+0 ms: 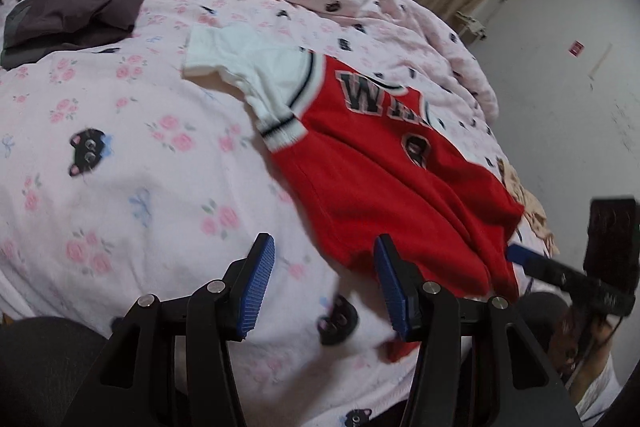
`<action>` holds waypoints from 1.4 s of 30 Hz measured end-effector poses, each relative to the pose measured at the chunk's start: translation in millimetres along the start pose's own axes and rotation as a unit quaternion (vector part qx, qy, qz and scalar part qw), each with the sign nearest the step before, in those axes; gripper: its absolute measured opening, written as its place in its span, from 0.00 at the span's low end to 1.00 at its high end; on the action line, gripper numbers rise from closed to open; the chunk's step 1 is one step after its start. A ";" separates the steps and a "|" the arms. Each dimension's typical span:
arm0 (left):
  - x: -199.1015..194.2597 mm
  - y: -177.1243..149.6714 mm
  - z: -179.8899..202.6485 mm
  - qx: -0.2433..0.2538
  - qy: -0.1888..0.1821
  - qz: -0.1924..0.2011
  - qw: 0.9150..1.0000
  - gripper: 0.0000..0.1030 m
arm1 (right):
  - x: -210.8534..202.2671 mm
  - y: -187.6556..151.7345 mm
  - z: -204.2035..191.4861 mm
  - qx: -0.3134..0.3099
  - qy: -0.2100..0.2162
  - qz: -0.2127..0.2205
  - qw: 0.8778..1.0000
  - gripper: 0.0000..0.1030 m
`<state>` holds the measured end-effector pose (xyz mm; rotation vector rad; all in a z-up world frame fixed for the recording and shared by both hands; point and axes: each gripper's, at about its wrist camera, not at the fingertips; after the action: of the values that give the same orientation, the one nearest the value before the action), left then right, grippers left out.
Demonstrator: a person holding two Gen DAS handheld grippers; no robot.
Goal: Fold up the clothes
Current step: 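Lay the white shirt on the bed and open the left gripper, then shake and spread the red jersey flat on the bed with the right gripper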
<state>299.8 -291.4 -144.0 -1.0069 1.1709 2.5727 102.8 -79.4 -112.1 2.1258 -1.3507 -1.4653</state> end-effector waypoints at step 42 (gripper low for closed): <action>-82.7 -13.6 61.5 0.148 0.000 0.049 0.988 0.03 | -62.9 -3.5 71.8 0.009 -0.158 -0.089 0.983 0.44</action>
<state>336.6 -226.6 -71.5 -0.9021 1.5812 2.3680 40.4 -7.2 -109.4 2.1393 -1.3012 -1.9367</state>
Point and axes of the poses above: each gripper's, at about its wrist camera, not at the fingertips, and x roughly the way its jaws point, z to its right, y to its top, and after that the axes turned 3 degrees about z, right-handed
